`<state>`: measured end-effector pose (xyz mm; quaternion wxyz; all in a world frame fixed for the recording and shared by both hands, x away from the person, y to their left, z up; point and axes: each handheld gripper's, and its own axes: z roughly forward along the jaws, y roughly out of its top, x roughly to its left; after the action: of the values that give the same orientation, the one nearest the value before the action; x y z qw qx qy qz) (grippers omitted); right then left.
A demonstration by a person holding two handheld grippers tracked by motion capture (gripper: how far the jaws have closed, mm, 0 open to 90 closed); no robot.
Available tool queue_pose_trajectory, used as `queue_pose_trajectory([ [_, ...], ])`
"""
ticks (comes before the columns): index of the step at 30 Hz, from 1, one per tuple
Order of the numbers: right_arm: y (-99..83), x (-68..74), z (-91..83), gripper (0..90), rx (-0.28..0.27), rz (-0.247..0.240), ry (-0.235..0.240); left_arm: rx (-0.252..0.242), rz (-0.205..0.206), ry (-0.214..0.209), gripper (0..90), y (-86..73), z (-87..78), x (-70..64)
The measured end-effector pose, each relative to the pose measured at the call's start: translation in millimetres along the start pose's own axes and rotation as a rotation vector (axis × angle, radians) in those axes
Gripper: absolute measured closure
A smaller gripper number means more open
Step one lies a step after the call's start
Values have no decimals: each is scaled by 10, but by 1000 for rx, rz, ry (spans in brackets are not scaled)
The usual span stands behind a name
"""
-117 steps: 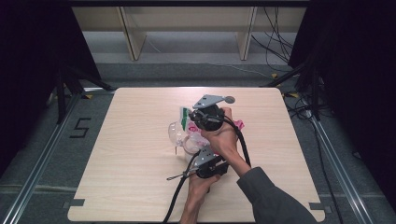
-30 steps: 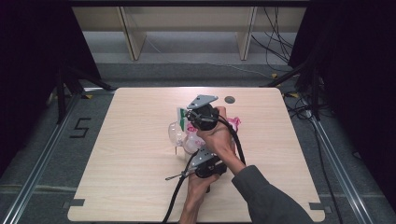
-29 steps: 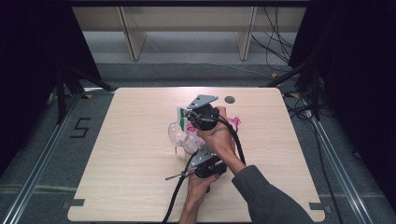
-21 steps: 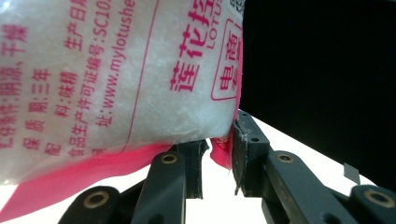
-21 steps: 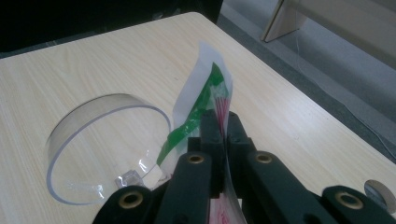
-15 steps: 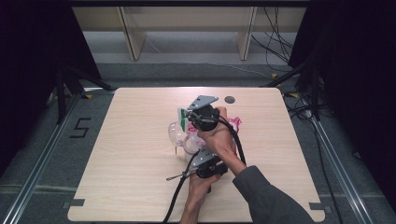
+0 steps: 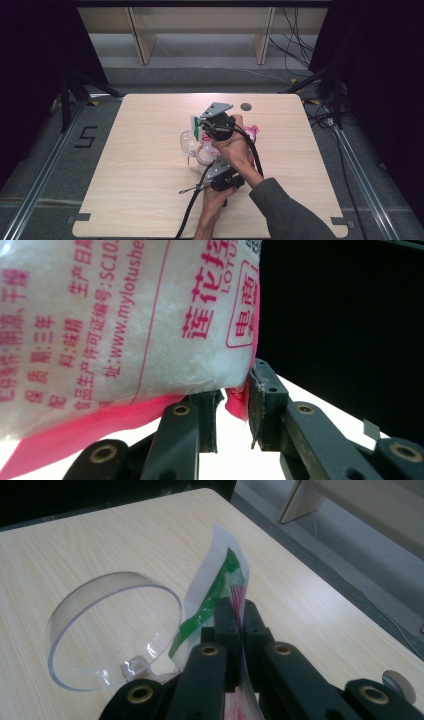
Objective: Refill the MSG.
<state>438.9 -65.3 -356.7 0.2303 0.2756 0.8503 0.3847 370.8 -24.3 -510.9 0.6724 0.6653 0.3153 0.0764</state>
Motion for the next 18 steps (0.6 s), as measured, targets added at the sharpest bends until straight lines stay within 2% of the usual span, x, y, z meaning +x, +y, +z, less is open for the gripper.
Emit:
queue_pose_trajectory([
  [2,-3,-8,18,900,-4,-30,-5,-2,-5,-3,750,0,2,3],
  [5,1,18,18,900,11,-4,-3,-7,-5,-4,750,2,-1,1],
  [6,7,1,23,900,-11,-30,-13,-5,-3,-2,750,3,-4,5],
  [7,9,-8,21,900,-13,-35,-10,-2,-3,-1,750,4,-4,8],
  [10,3,12,16,900,22,-18,7,-1,-2,-1,750,4,0,0],
  [11,5,4,20,900,11,-32,3,-4,-2,-3,750,7,-1,0],
  [12,5,-2,22,900,-12,-26,-13,0,0,-2,750,10,-4,4],
  [16,-5,11,32,900,16,-16,-8,2,3,-7,749,6,-1,2],
  [17,-2,6,35,900,11,-31,-7,-1,0,-7,750,11,-3,3],
  [18,-3,5,31,900,3,-14,-7,0,1,-7,749,14,-6,5],
])
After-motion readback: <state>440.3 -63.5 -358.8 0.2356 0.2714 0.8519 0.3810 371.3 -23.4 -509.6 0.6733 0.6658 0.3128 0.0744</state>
